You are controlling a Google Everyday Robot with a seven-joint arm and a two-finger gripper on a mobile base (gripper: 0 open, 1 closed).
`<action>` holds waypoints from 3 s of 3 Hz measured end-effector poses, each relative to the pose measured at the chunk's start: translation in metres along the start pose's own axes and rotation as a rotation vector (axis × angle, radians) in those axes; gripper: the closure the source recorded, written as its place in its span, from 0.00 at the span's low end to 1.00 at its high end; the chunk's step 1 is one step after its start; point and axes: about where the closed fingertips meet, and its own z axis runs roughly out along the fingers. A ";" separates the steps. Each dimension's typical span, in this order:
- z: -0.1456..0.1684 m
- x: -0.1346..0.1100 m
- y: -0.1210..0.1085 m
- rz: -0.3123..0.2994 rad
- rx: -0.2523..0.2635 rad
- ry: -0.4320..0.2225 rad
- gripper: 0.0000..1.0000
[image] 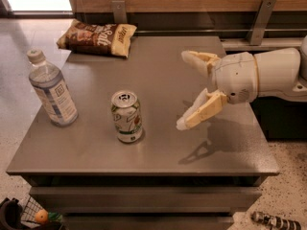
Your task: Move 7up can near brown chip bag
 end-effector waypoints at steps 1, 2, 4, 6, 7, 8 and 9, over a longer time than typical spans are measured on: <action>0.002 0.001 0.001 0.002 -0.004 0.000 0.00; 0.032 0.010 0.011 0.036 -0.060 -0.017 0.00; 0.104 0.003 0.038 0.069 -0.161 -0.132 0.00; 0.134 -0.007 0.054 0.087 -0.207 -0.236 0.15; 0.135 -0.008 0.055 0.085 -0.210 -0.234 0.38; 0.136 -0.010 0.056 0.083 -0.214 -0.235 0.61; 0.138 -0.011 0.057 0.081 -0.217 -0.235 0.85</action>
Offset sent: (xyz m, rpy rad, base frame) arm -0.0050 0.0537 -0.0482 0.0389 0.1142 0.0928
